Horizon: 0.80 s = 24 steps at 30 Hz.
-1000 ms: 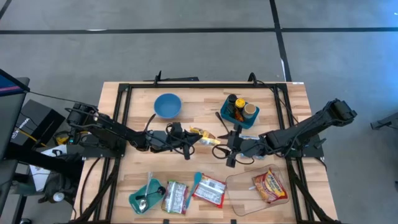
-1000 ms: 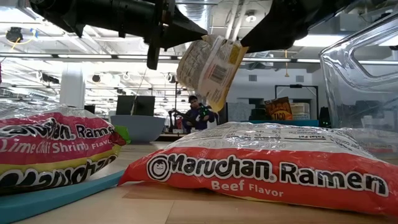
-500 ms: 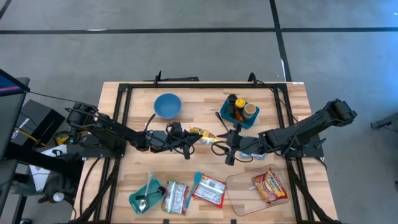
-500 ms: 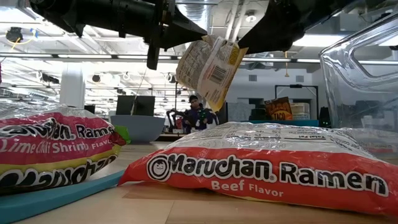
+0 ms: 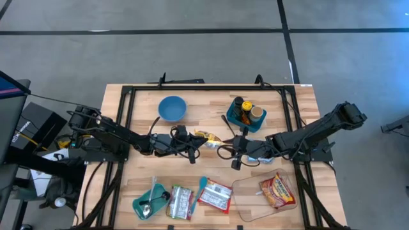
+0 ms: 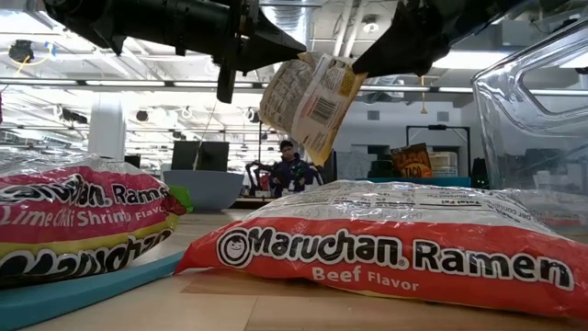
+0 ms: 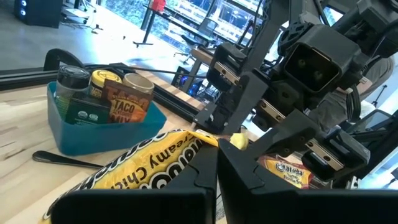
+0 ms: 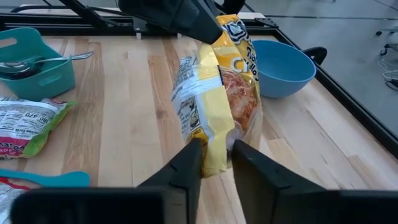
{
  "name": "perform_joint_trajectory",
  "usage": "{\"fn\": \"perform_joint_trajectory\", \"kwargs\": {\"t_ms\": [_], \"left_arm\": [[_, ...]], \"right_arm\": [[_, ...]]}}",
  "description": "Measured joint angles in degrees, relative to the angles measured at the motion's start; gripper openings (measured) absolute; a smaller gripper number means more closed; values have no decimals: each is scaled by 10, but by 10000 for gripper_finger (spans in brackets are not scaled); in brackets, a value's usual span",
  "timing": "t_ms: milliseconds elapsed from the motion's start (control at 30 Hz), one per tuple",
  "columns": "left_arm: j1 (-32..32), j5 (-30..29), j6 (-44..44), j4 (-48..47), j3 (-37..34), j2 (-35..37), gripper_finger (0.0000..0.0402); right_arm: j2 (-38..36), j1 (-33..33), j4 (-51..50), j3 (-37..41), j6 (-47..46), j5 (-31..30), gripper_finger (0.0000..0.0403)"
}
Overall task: Pick & Place Food Item
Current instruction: Put the yellow noodle pack into the transparent bin
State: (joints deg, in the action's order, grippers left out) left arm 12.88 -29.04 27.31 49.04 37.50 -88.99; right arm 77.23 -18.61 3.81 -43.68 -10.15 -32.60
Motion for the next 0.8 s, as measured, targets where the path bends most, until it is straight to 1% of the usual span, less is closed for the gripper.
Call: {"fn": "perform_joint_trajectory", "kwargs": {"t_ms": [267, 467, 667, 800], "left_arm": [[0, 0, 0, -1, 0, 0, 0], [0, 0, 0, -1, 0, 0, 0], [0, 0, 0, -2, 0, 0, 1], [0, 0, -3, -2, 0, 0, 12]], "right_arm": [[0, 0, 0, 0, 0, 0, 43], [0, 0, 0, 0, 0, 0, 4], [0, 0, 0, 0, 0, 0, 2], [0, 0, -1, 0, 0, 0, 1]]}}
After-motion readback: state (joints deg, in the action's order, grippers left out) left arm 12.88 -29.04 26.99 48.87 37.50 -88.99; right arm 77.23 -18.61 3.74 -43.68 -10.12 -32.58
